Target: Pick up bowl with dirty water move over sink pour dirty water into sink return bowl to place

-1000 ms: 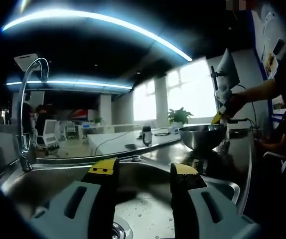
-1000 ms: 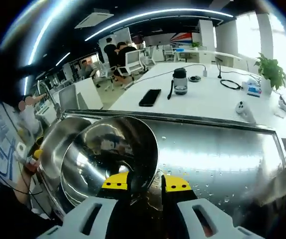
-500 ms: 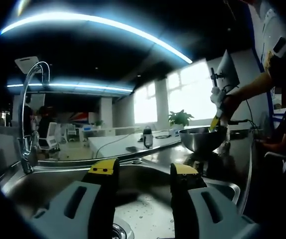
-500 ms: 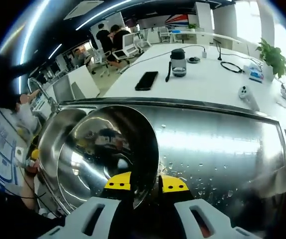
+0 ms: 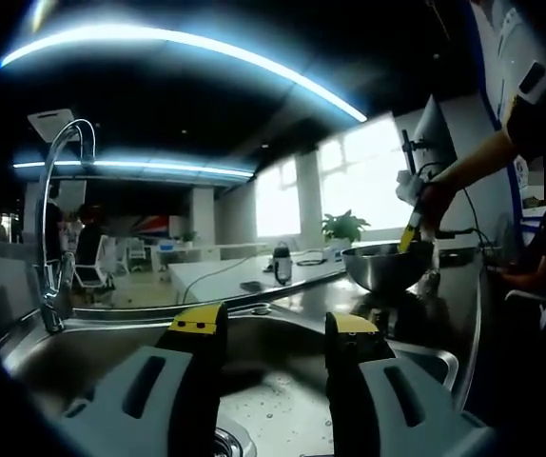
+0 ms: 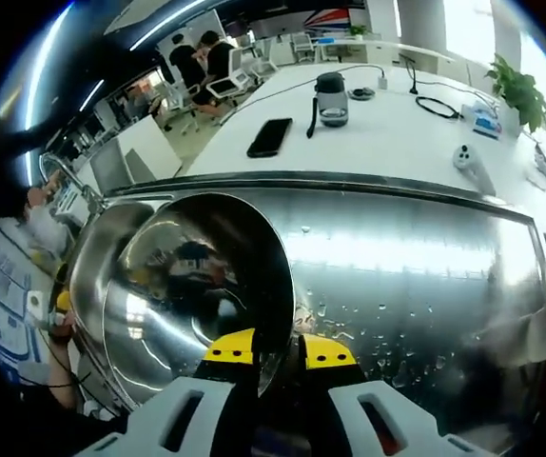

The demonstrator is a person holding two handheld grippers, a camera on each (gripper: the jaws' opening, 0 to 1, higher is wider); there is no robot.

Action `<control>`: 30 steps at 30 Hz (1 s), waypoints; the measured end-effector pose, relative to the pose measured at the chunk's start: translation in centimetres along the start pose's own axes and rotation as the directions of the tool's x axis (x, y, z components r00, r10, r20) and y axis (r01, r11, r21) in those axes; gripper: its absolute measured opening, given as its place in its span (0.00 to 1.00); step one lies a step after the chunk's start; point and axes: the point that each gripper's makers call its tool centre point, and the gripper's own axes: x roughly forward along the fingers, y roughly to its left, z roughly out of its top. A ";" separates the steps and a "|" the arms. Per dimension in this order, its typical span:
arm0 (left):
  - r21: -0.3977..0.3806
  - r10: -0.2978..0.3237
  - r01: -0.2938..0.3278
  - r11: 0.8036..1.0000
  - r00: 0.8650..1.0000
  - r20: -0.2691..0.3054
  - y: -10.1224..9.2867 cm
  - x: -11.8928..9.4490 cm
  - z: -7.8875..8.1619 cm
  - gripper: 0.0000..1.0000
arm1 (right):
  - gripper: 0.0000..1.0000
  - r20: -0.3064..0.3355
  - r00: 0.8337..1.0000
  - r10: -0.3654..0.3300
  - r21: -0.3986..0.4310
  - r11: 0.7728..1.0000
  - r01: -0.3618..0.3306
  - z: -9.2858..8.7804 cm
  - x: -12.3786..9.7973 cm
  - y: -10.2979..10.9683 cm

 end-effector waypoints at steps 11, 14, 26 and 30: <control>-0.002 -0.014 0.014 1.000 1.000 0.000 -0.1 0.0 -0.1 0.40 | 0.08 -0.073 0.997 -0.017 0.002 1.000 0.017 -0.4 0.6 0.1; -0.003 -0.015 0.015 1.000 1.000 0.003 -0.2 0.0 0.0 0.40 | 0.07 -0.088 0.996 -0.020 0.006 1.000 0.020 -0.6 0.8 0.1; 0.009 -0.023 0.022 1.000 1.000 0.011 -0.4 -0.1 0.2 0.40 | 0.04 -0.148 0.989 -0.011 0.050 0.999 0.018 -1.6 0.5 0.7; 0.014 -0.022 0.021 1.000 1.000 0.013 -0.4 -0.1 0.3 0.40 | 0.03 -0.168 0.986 -0.007 0.072 0.997 0.019 -1.7 0.8 0.8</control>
